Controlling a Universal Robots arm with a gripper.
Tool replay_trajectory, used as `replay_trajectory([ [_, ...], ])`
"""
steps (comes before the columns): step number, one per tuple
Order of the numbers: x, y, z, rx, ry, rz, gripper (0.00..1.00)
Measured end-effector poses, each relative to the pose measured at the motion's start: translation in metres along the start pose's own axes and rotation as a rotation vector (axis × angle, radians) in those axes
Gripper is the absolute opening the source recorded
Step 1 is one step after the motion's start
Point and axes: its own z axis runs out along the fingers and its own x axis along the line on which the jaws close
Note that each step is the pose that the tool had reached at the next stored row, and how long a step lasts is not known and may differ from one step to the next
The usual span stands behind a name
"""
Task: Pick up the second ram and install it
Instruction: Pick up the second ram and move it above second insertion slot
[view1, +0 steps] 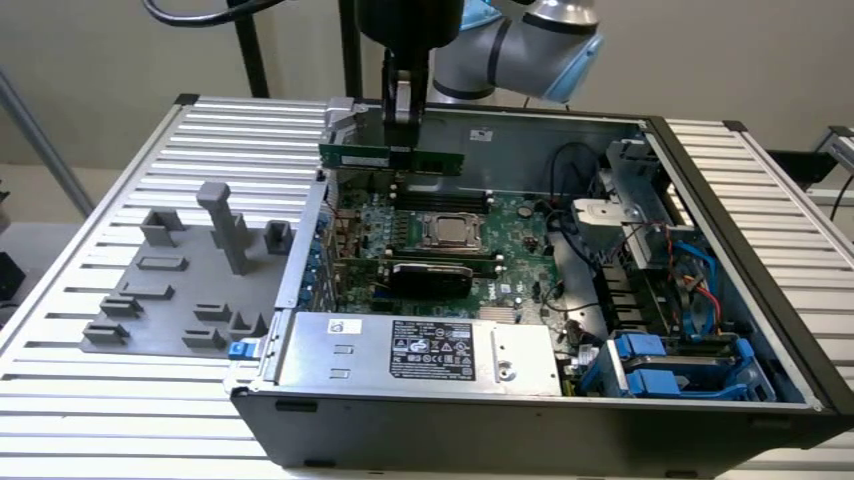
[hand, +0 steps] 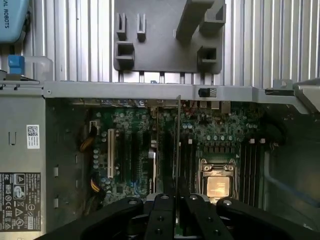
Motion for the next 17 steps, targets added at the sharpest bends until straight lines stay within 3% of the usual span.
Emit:
replay_trajectory([
  [9, -0.023, -0.0365, 0.0166, 0.0, 0.0001, 0.0, 0.14],
  [17, -0.045, -0.0593, 0.032, 0.0, 0.0001, 0.0, 0.14],
])
